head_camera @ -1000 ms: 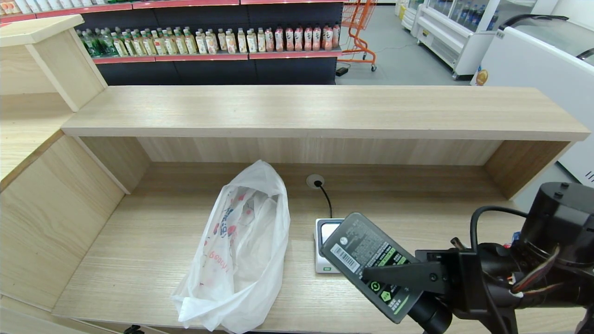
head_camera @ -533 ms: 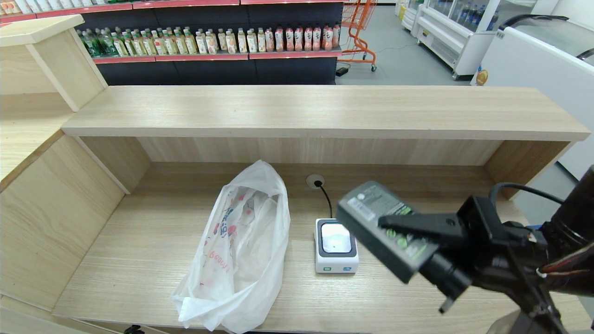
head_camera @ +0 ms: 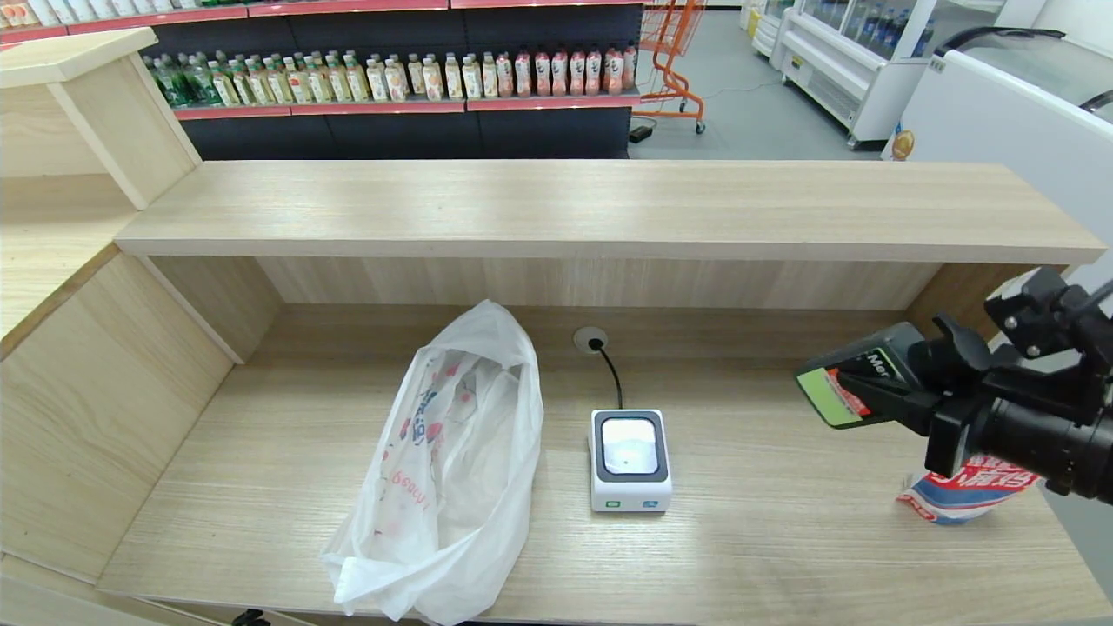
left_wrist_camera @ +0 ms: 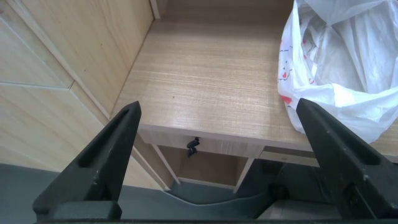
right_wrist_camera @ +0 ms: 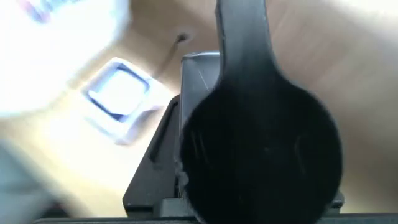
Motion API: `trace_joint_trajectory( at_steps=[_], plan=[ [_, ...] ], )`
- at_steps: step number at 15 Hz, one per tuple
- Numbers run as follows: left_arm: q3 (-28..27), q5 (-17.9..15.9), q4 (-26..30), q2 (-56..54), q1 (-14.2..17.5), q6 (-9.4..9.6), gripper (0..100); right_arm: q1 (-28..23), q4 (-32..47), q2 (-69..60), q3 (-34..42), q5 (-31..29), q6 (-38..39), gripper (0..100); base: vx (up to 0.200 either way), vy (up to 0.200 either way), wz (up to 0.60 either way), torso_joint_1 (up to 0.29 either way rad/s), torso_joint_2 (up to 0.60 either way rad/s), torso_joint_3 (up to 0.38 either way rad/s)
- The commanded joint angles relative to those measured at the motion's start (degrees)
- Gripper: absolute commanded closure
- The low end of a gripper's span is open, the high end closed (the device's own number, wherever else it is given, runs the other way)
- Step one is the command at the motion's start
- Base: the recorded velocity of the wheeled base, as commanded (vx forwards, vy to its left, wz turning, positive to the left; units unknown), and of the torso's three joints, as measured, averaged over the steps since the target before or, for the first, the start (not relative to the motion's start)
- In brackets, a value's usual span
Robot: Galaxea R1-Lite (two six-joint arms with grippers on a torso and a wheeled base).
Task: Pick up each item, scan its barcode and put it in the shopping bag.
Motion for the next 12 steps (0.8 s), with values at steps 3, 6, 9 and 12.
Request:
trace_joint_trajectory(
  at_steps=[3, 6, 9, 12],
  plan=[
    [0.0, 0.0, 0.0, 0.0, 0.0, 0.01, 0, 12.9, 7.3, 14.1, -11.9, -6.7, 36.0, 100, 0.0, 0.0, 0.0, 0.0, 0.0, 0.0],
    [0.0, 0.0, 0.0, 0.0, 0.0, 0.01, 0, 15.2, 7.6, 23.0, -14.4, -6.8, 37.5, 100, 0.0, 0.0, 0.0, 0.0, 0.0, 0.0],
    [0.0, 0.0, 0.0, 0.0, 0.0, 0.01, 0, 17.7, 7.6, 29.3, -17.3, -7.7, 37.5, 100, 0.0, 0.0, 0.0, 0.0, 0.0, 0.0],
    [0.0, 0.0, 0.0, 0.0, 0.0, 0.01, 0, 19.4, 7.4, 33.7, -21.5, -7.8, 37.5, 100, 0.0, 0.0, 0.0, 0.0, 0.0, 0.0]
  ],
)
